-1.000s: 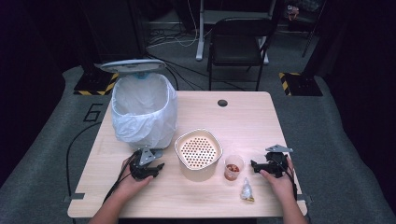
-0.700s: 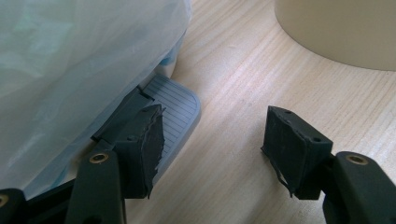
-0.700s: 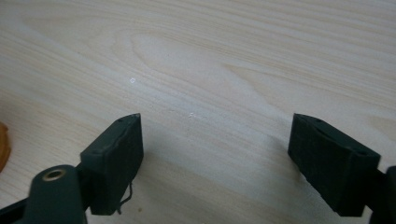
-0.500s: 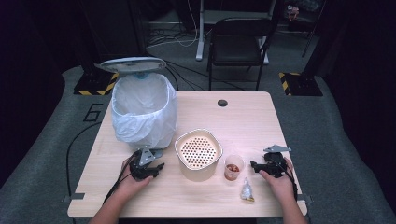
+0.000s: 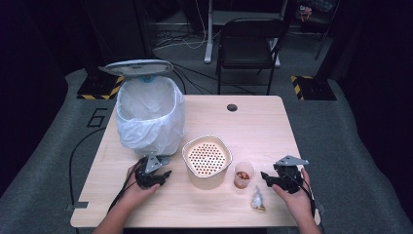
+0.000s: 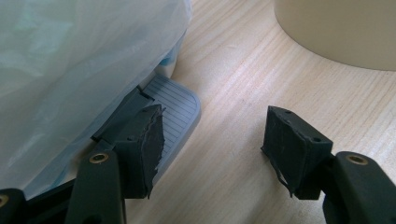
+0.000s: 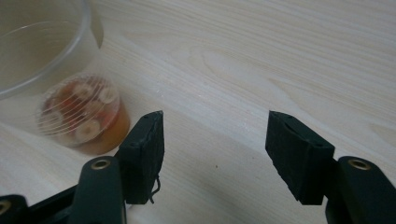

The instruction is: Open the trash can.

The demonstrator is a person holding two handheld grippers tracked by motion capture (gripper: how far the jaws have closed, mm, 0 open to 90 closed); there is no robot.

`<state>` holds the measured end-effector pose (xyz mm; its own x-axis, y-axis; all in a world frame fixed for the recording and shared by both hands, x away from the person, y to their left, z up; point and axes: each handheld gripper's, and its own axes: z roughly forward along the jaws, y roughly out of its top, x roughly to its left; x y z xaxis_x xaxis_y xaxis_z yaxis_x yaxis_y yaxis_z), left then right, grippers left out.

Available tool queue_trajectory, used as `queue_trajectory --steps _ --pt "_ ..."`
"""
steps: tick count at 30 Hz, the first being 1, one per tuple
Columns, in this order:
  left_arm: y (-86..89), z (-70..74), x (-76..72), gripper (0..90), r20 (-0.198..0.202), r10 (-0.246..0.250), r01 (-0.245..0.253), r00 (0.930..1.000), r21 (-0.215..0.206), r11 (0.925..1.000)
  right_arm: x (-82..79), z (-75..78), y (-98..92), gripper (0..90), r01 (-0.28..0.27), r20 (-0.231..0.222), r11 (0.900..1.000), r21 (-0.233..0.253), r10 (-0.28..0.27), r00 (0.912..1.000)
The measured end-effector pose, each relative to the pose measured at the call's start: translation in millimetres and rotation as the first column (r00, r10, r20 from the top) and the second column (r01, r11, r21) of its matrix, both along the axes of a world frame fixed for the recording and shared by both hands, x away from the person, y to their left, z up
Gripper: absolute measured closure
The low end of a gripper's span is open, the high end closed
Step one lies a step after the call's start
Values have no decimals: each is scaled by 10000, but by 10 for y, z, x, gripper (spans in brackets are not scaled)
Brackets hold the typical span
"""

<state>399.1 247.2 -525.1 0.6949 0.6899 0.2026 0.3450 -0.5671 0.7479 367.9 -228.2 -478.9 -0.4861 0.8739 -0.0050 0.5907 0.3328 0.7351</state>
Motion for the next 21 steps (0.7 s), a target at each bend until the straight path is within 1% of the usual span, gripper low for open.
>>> queue_trajectory --steps 1,4,7,9,10,11,12,13,14,15,17,18,19,21 --pt "0 3 -1 380 -33 12 -12 10000 25 10000 -48 1 0 392 -137 0 9998 130 137 9999" --pt "1 6 -1 380 -52 0 0 10000 49 10000 -84 -3 1 381 -134 -38 9999 106 135 9999" --pt "2 4 -2 380 -52 -1 1 10000 19 10000 -139 -8 3 367 -130 -106 9994 317 133 9999" --pt "-1 -3 -2 380 31 29 -29 10000 -30 10000 -183 -9 4 366 -179 -205 9988 449 188 9996" --pt "1 2 -3 380 -39 5 -5 10000 -4 10000 -209 -11 10 365 -184 -224 9983 547 197 9996" --pt "3 4 -3 380 -72 -22 22 10000 6 10000 -240 -13 20 364 -263 -225 9975 654 279 9994" --pt "3 1 -2 380 -31 -13 13 10000 -5 10000 -262 -12 23 364 -273 -230 9975 657 288 9993" --pt "2 -7 -2 380 58 12 -12 10000 -49 10000 -319 -8 31 373 -339 -180 9966 752 353 9992" --pt "2 -7 -2 380 58 12 -12 10000 -49 10000 -346 -5 33 374 -398 -164 9954 870 413 9990" --pt "5 0 -3 380 -39 -29 29 10000 -14 10000 -346 -5 33 374 -398 -164 9954 870 413 9990" --pt "1 0 -4 380 -36 9 -9 10000 -14 10000 -402 -12 43 379 -392 -156 9936 1056 411 9990" --pt "2 1 -4 380 -34 2 -2 10000 -8 10000 -430 -18 48 379 -506 -148 9924 1124 526 9985" --pt "2 0 -4 380 -30 4 -4 10000 -9 10000 -474 -41 67 380 -628 -138 9916 1129 648 9978" --pt "2 1 -4 381 -40 2 -2 10000 -11 10000 -494 -53 81 380 -615 -63 9912 1169 627 9980"
